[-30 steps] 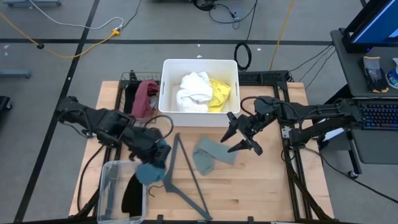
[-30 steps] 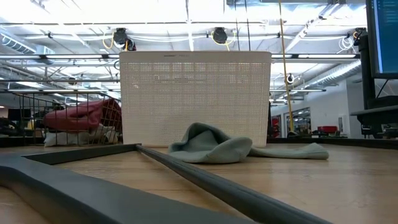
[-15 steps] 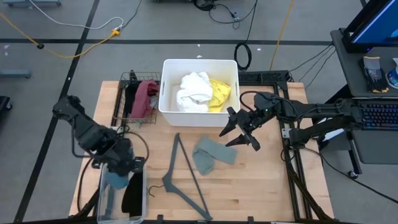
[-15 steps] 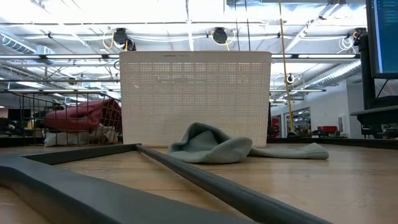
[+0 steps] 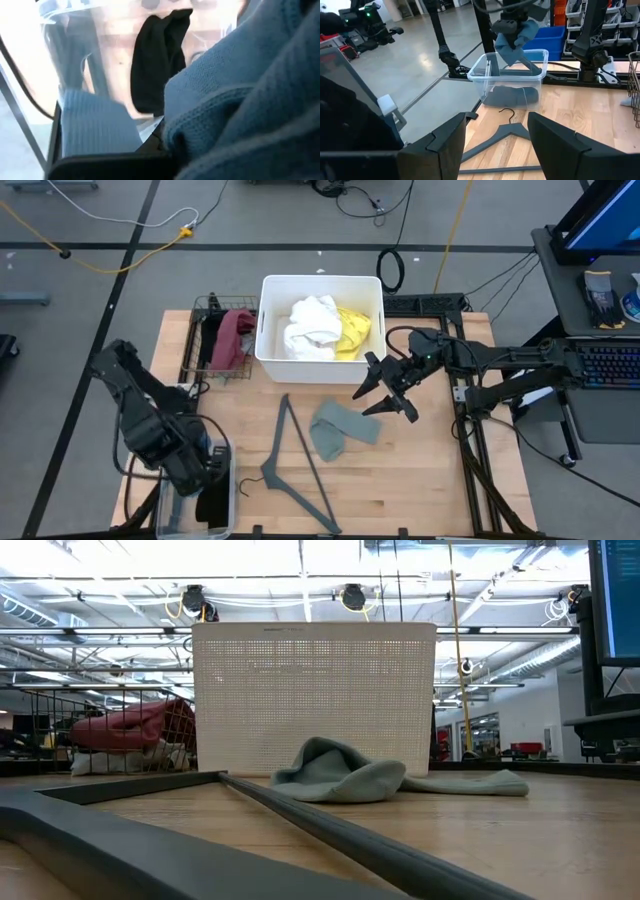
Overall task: Pick & Place Cloths
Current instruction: Put the blue sock into the transparent bin
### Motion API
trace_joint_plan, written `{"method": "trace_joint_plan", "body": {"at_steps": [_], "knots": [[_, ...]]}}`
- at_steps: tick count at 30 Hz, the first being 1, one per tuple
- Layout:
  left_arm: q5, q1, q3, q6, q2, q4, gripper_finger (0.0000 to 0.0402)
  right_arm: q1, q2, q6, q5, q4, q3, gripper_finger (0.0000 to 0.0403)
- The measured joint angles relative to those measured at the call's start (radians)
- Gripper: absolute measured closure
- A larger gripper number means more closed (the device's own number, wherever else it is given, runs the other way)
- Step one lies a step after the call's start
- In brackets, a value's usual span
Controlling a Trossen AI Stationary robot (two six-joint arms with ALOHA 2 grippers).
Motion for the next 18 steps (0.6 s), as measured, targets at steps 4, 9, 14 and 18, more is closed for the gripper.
{"method": "trace_joint_plan", "body": {"at_steps": [4,9,14,18], "knots": [[-0.004,-0.013,0.0,0.001,0.057,-0.002,0.0398,0.0,0.0,0.0,0.0,0.0,0.0,0.0197],[-0.002,-0.027,0.0,0.003,0.125,-0.003,0.0398,0.001,0.0,0.0,0.0,0.0,0.0,0.0197],[0.033,-0.039,0.0,0.009,0.189,-0.003,0.0399,0.001,0.0,0.01,0.0,0.0,0.0,0.0197],[0.057,-0.041,-0.001,0.013,0.233,0.001,0.0397,0.001,0.0,0.05,0.0,0.0,0.0,0.0197]]}}
